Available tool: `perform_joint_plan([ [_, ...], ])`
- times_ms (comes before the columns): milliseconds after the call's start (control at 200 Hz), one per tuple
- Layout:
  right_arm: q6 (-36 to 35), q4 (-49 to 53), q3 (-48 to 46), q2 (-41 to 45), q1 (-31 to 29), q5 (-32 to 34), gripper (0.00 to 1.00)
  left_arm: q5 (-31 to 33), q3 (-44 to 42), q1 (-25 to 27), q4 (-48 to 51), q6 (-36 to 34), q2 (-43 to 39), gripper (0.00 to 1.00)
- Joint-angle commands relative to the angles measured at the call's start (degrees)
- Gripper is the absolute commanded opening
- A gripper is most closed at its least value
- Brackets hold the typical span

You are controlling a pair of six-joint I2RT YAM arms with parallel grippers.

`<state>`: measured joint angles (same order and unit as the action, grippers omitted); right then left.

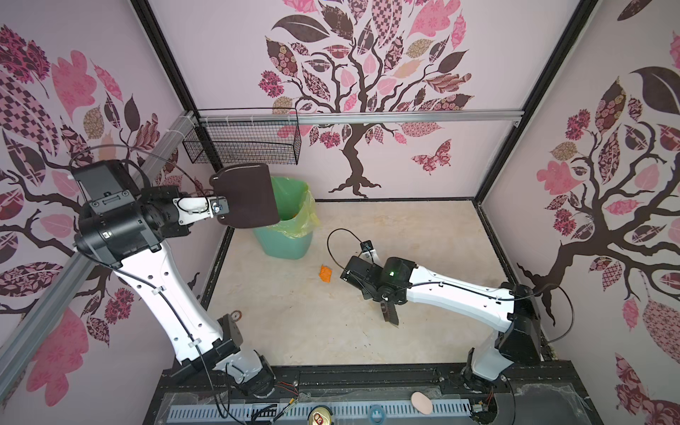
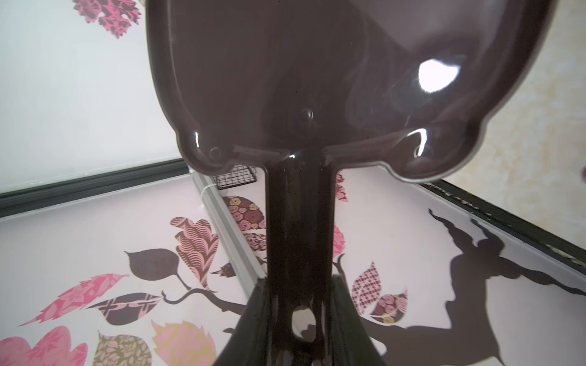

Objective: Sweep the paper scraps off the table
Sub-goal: 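Lower the emptied dustpan to the table beside the bin, then sweep the single orange scrap onto the dustpan with the brush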

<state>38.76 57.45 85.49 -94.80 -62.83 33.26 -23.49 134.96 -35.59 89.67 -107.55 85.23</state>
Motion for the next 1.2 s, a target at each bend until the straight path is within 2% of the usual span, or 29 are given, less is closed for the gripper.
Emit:
perform_joint_plan([
  [0,1.57,3.09,0.11,-3.02,0.75,-5.89,0.0,-5.06,-19.46,-1.62,8.12,-3.31,-6.82,0.01],
  [60,0.57,3.62,1.68,-3.1,1.02,-4.87,0.0,-4.26,-36.26,-1.67,-0.06,-3.49,-14.44,0.01],
  [135,-1.3,4.61,4.76,-3.75,1.66,-4.16,0.0,-3.76,-51.77,-1.67,-8.29,-4.16,-22.07,0.0],
  [210,-3.55,6.08,8.39,-5.08,2.58,-3.66,0.0,-3.93,-60.85,-1.58,-11.57,-4.55,-25.91,0.0],
  [305,-7.27,7.99,14.29,-7.88,3.86,-2.92,0.0,-3.38,-66.95,-1.41,-13.98,-3.86,-26.61,0.01],
  [545,-17.41,12.8,33.9,-20.37,5.9,-0.84,0.0,0.03,-79.37,-0.86,-26.28,-4.83,-25.32,0.01],
  [710,-23.01,17.38,50.21,-30.31,6.98,-0.82,0.0,6.17,-84.86,1.95,-32.41,-7.13,-21.41,0.02],
  [835,-26.03,19.61,60.14,-35.95,8.14,-1.72,0.0,11.05,-86.57,5.95,-35.88,-6.17,-18.25,0.02],
  [1050,-31.66,14.71,60.28,-38.22,9.21,-6.94,0.0,17.34,-87.49,12.51,-41.57,-2.6,-11.84,0.02],
  [1195,-33.66,13.62,60.56,-40.67,9.17,-11.44,0.0,19.34,-85.5,14.78,-42.3,0.72,-7.37,0.02],
])
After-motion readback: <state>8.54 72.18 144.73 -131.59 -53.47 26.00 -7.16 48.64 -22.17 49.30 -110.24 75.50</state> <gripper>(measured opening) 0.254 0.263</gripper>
